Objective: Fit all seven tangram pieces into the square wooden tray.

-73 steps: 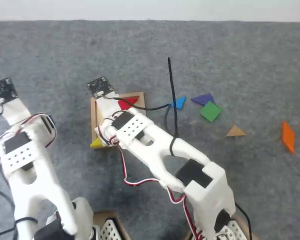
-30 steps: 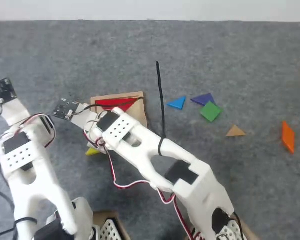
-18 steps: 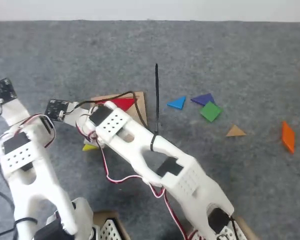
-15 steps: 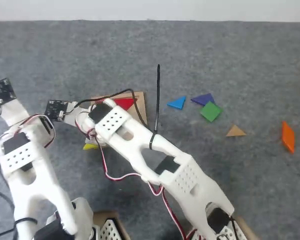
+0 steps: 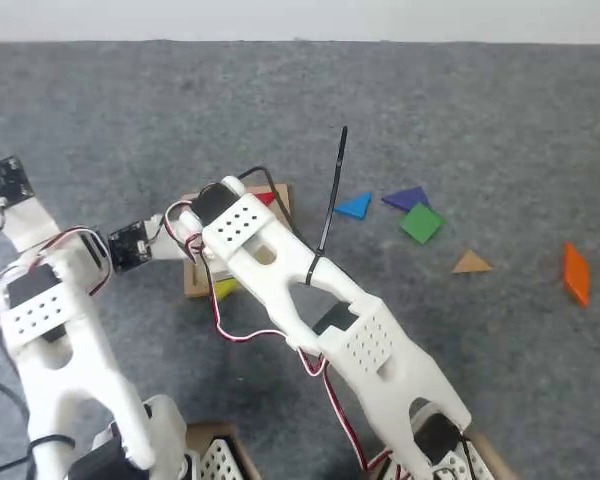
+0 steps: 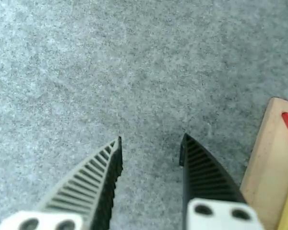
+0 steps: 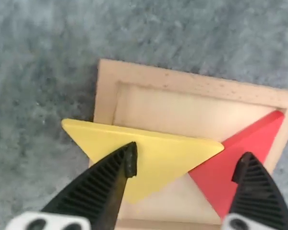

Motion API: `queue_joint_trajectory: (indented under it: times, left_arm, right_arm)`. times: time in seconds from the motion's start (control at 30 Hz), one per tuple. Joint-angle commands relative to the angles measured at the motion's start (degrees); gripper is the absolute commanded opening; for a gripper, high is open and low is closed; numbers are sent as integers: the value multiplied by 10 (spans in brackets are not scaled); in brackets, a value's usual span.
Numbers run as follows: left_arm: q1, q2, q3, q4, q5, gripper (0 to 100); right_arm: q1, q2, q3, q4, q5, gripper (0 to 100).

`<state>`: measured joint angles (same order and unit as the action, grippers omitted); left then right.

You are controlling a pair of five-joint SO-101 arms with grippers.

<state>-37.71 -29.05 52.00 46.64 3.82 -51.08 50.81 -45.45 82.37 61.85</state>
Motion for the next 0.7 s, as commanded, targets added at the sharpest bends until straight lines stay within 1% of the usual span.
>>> queue_joint_trajectory:
  times: [0.0, 0.17, 0.3, 0.47, 0.53, 0.63, 0.67]
  left_arm:
    - [-2, -18, -3, -8, -4, 198]
    - [-2, -18, -3, -9, -4, 198]
    - [-4, -18, -4, -8, -4, 197]
    - [-21, -18, -10, -8, -3, 197]
    - [-21, -18, -10, -8, -3, 197]
    - [-21, -18, -10, -9, 7, 197]
    - [-21, -18, -10, -9, 8, 197]
  right_arm:
    - [8, 1, -13, 8, 31, 325]
    - [0, 1, -26, 8, 33, 325]
    - [-24, 2, -26, -7, 40, 325]
    - [-23, 1, -28, -20, 57, 325]
    - [-23, -1, -43, -17, 33, 325]
    - [-16, -3, -95, -20, -40, 326]
    - [-13, -1, -117, -15, -48, 326]
